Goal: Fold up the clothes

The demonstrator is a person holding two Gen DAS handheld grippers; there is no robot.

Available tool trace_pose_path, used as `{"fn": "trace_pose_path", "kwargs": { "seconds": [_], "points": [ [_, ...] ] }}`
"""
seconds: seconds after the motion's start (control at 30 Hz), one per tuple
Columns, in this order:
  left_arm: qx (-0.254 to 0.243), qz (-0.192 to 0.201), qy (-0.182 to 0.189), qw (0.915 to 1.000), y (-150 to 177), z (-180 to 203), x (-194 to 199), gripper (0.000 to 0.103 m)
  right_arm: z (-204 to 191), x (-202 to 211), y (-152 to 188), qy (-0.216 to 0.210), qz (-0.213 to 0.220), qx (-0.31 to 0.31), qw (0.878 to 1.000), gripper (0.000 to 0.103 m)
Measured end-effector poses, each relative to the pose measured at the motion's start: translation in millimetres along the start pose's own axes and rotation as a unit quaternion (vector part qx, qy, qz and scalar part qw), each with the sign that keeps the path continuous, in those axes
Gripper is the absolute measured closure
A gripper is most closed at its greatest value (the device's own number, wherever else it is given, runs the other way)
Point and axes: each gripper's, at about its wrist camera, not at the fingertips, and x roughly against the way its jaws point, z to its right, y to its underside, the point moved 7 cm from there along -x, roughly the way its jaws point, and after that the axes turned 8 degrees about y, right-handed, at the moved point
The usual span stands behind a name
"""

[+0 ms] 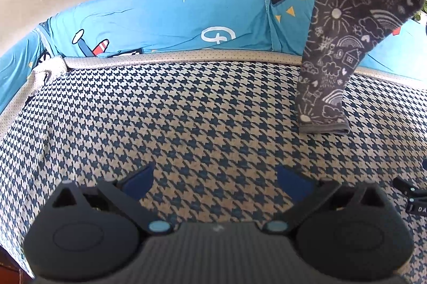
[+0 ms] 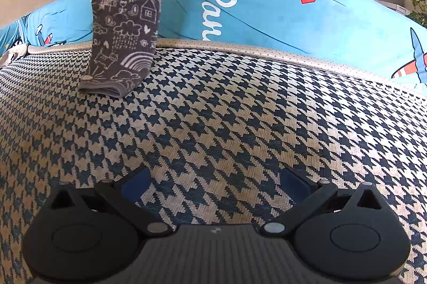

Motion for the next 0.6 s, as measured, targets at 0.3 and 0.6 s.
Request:
{"fn": "trace_pose_path", "kwargs": {
  "seconds": [0.3, 0.6],
  "points": [
    [0.002, 0.003, 0.003, 1.0, -1.1, 0.3, 1.5, 0.0, -0.5, 0.6, -0.2, 0.0, 0.0, 0.0, 1.0, 0.0],
    [0.011, 0.006, -0.002, 0.9999, -2.2, -7.8, 0.5, 0.0, -0.9, 1.9, -0.4, 0.0, 0.0, 0.0, 1.0, 0.0]
  ]
}}
